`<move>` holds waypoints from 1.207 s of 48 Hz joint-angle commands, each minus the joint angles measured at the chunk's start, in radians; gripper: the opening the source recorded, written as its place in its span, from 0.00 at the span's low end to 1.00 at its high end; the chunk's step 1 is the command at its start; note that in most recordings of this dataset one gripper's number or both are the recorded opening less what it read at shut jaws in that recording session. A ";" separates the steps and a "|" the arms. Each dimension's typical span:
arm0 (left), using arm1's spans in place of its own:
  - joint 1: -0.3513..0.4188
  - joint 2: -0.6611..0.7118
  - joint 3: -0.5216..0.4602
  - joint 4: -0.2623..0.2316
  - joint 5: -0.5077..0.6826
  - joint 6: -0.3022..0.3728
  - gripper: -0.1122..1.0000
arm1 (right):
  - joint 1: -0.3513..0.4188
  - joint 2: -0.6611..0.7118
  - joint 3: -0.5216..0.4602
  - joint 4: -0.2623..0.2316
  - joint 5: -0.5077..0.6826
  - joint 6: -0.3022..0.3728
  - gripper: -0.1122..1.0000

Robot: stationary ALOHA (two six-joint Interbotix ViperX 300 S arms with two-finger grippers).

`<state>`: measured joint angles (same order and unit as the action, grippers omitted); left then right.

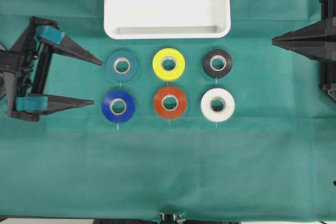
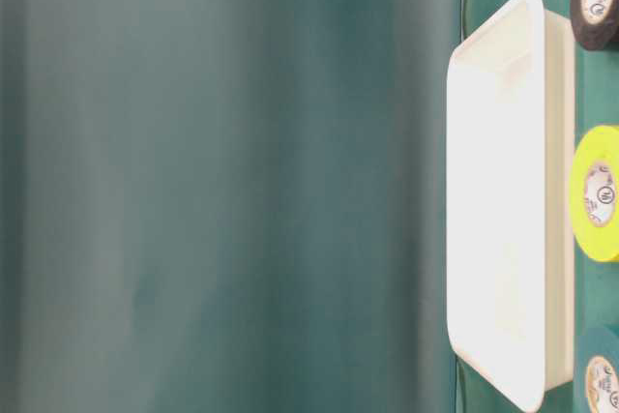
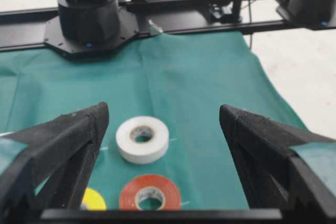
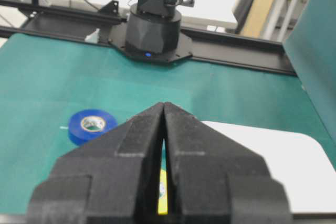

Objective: Place the tape from the fixed location into the white case.
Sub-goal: 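Move the open left gripper over the blue tape roll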

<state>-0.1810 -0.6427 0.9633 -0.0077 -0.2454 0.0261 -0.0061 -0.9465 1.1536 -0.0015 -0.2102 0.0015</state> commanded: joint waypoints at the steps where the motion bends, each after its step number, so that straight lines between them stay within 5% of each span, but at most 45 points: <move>1: -0.003 0.021 -0.048 -0.002 -0.009 0.005 0.99 | -0.002 0.006 -0.026 0.000 -0.002 0.000 0.11; 31: -0.003 0.035 -0.086 -0.002 0.080 0.002 0.99 | 0.000 0.006 -0.026 0.000 0.005 0.000 0.10; 58: -0.005 0.198 -0.390 -0.002 0.792 -0.114 0.99 | -0.002 0.005 -0.028 0.002 0.032 0.002 0.10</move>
<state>-0.1810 -0.4617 0.6412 -0.0077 0.4556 -0.0798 -0.0061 -0.9465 1.1536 -0.0031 -0.1749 0.0015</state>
